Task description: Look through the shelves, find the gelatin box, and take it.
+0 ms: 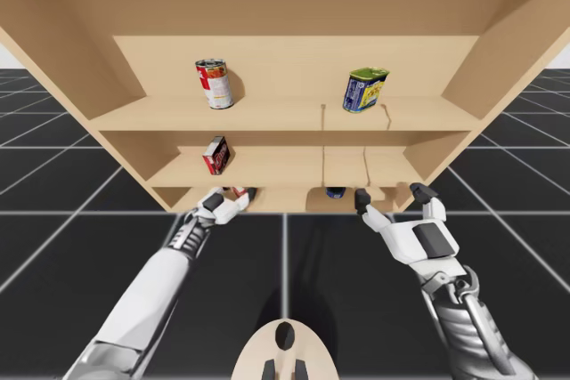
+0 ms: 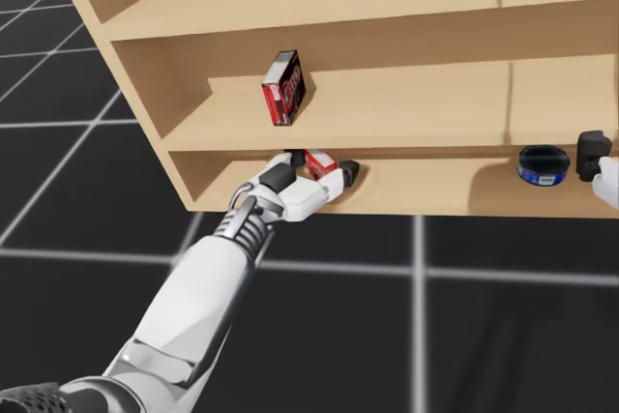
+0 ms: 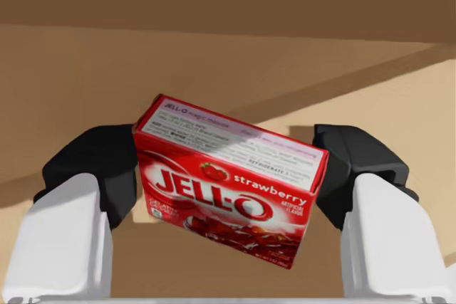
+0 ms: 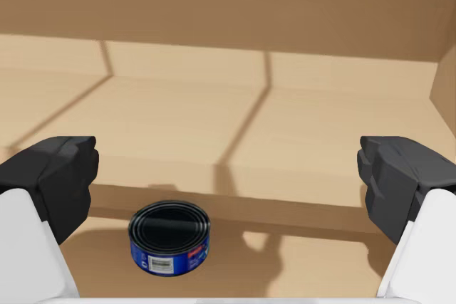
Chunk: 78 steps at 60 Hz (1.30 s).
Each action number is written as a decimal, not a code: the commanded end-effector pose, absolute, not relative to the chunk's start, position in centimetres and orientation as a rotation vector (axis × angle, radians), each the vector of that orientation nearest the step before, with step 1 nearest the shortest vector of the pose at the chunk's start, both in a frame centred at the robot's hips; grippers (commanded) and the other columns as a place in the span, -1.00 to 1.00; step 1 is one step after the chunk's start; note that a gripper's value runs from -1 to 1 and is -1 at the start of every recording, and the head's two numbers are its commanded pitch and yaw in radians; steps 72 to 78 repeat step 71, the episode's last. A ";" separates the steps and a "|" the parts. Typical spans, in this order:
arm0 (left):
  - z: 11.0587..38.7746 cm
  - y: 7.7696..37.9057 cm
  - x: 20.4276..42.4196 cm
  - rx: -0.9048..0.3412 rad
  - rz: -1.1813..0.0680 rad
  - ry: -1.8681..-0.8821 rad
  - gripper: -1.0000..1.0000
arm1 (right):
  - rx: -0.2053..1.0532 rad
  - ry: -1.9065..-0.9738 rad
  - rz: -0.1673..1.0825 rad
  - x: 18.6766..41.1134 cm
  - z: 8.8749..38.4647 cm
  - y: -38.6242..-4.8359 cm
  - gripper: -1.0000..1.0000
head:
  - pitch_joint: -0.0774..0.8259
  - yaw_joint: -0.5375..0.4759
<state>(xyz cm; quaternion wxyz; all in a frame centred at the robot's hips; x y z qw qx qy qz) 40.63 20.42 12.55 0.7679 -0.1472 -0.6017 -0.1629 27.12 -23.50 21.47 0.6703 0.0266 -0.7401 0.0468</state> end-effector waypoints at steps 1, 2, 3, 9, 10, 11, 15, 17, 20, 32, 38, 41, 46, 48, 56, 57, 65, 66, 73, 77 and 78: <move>12.2 20.5 40.9 -0.318 -0.366 -1.302 0.92 | 0.066 -1.664 0.099 27.1 21.3 -23.2 -1.00 | 0.54 0.53; 12.2 20.5 40.9 -0.319 -0.368 -1.302 0.95 | 0.066 -1.664 0.099 27.1 21.3 -23.2 -1.00 | 0.54 0.53; 12.2 20.6 40.9 -0.321 -0.369 -1.302 0.93 | 0.066 -1.664 0.099 27.1 21.3 -23.2 -1.00 | 0.54 0.53; 12.1 20.7 40.8 -0.324 -0.376 -1.302 0.99 | 0.065 -1.664 0.098 27.1 21.3 -23.2 -1.00 | 0.54 0.53; 12.1 20.7 40.8 -0.324 -0.376 -1.304 0.99 | 0.065 -1.664 0.098 27.2 21.3 -23.2 -1.00 | 0.54 0.53; 12.1 20.7 40.8 -0.324 -0.376 -1.305 1.00 | 0.065 -1.664 0.098 27.2 21.3 -23.2 -1.00 | 0.54 0.53; 12.4 20.8 40.8 -0.328 -0.372 -1.318 1.00 | 0.064 -1.664 0.097 27.2 21.3 -23.2 -1.00 | 0.54 0.53; 12.6 20.9 40.7 -0.331 -0.371 -1.329 1.00 | 0.063 -1.666 0.098 27.2 21.3 -23.2 -1.00 | 0.54 0.53; 13.0 21.0 40.5 -0.335 -0.370 -1.348 1.00 | 0.063 -1.666 0.097 27.2 21.3 -23.2 -1.00 | 0.54 0.53; 14.4 21.3 39.3 -0.328 -0.375 -1.419 1.00 | 0.062 -1.672 0.093 27.2 21.4 -23.3 -1.00 | 0.54 0.53; 14.9 21.4 38.5 -0.316 -0.382 -1.438 1.00 | 0.062 -1.671 0.094 27.2 21.4 -23.3 -1.00 | 0.54 0.53; 15.0 21.5 38.2 -0.314 -0.381 -1.440 1.00 | 0.061 -1.672 0.095 27.2 21.4 -23.3 -1.00 | 0.54 0.53; 15.1 21.7 37.6 -0.312 -0.382 -1.438 1.00 | 0.062 -1.673 0.094 27.2 21.4 -23.3 -1.00 | 0.53 0.54; 15.2 21.9 37.1 -0.310 -0.383 -1.436 1.00 | 0.062 -1.673 0.094 27.2 21.4 -23.3 -1.00 | 0.53 0.54; 15.3 22.5 34.5 -0.291 -0.393 -1.417 1.00 | 0.061 -1.674 0.096 27.2 21.4 -23.3 -1.00 | 0.54 0.54; 15.3 22.5 34.2 -0.293 -0.394 -1.416 1.00 | 0.061 -1.674 0.096 27.2 21.4 -23.3 -1.00 | 0.54 0.54; 15.1 23.2 30.2 -0.277 -0.416 -1.392 1.00 | 0.063 -1.676 0.095 27.1 21.4 -23.2 -1.00 | 0.54 0.54; 15.1 23.2 29.9 -0.278 -0.418 -1.392 1.00 | 0.063 -1.676 0.095 27.1 21.4 -23.2 -1.00 | 0.54 0.54; 15.1 23.3 27.7 -0.277 -0.435 -1.376 1.00 | 0.063 -1.677 0.095 27.1 21.4 -23.2 -1.00 | 0.54 0.54; 15.1 23.3 27.7 -0.277 -0.435 -1.376 1.00 | 0.063 -1.677 0.095 27.1 21.4 -23.2 -1.00 | 0.54 0.54; 15.1 23.3 27.7 -0.277 -0.435 -1.376 1.00 | 0.063 -1.677 0.095 27.1 21.4 -23.2 -1.00 | 0.54 0.54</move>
